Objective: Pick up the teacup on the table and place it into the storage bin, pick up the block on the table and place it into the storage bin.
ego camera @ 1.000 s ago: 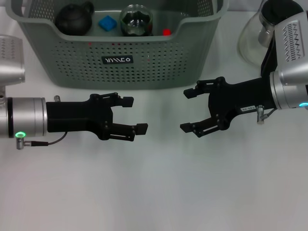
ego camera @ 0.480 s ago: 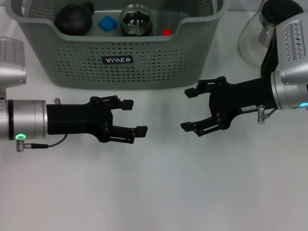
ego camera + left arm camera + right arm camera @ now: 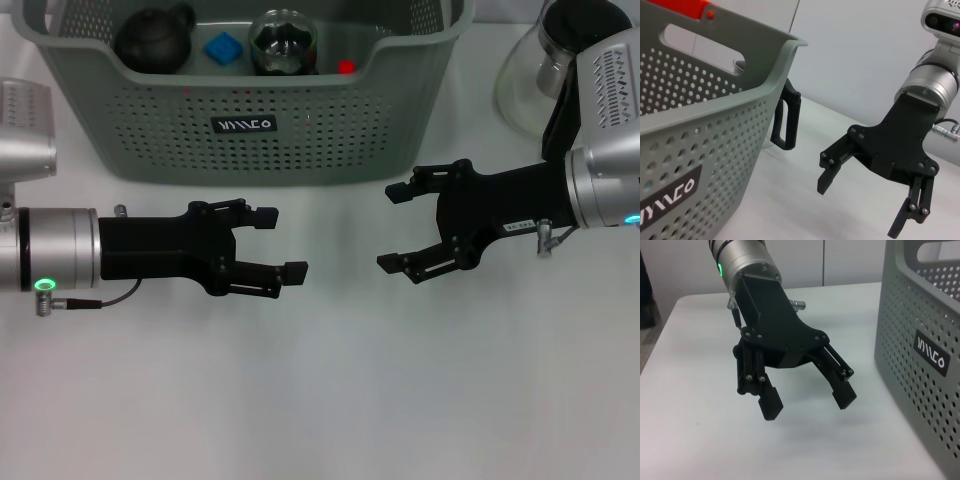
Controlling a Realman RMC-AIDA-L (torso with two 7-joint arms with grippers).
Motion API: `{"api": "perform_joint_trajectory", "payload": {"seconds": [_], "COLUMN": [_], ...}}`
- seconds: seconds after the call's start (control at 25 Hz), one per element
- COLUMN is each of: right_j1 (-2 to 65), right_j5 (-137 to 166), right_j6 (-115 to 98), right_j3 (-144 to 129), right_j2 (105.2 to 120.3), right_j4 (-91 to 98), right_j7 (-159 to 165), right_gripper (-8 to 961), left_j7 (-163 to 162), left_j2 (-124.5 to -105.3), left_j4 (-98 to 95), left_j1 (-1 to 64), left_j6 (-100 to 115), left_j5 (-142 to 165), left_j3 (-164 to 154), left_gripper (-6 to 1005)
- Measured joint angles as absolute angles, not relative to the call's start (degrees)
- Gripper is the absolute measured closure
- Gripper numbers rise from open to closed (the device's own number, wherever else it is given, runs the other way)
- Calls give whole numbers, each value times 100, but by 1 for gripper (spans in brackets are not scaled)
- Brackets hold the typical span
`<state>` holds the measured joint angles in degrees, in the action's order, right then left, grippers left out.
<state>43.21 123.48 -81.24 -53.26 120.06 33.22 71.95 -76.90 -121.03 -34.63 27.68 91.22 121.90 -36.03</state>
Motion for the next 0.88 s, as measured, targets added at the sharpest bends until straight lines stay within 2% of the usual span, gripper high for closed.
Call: {"api": "perform_joint_trajectory", "payload": {"seconds": [0.88], "right_j1": [4324], "right_j5": [12296], "right_j6": [-8194], "right_j3": [-5309], "right_j2": [11997], "right_j4": [3360], "right_j7": [7234], "right_gripper": [28], "left_j7": [-7770], "left_j2": [-12110], "left_j4": [-3462], "left_j1": [2821], "left_j6": [9109], "left_j5": [12190], "left_j3": [-3604], "left_gripper": [52]}}
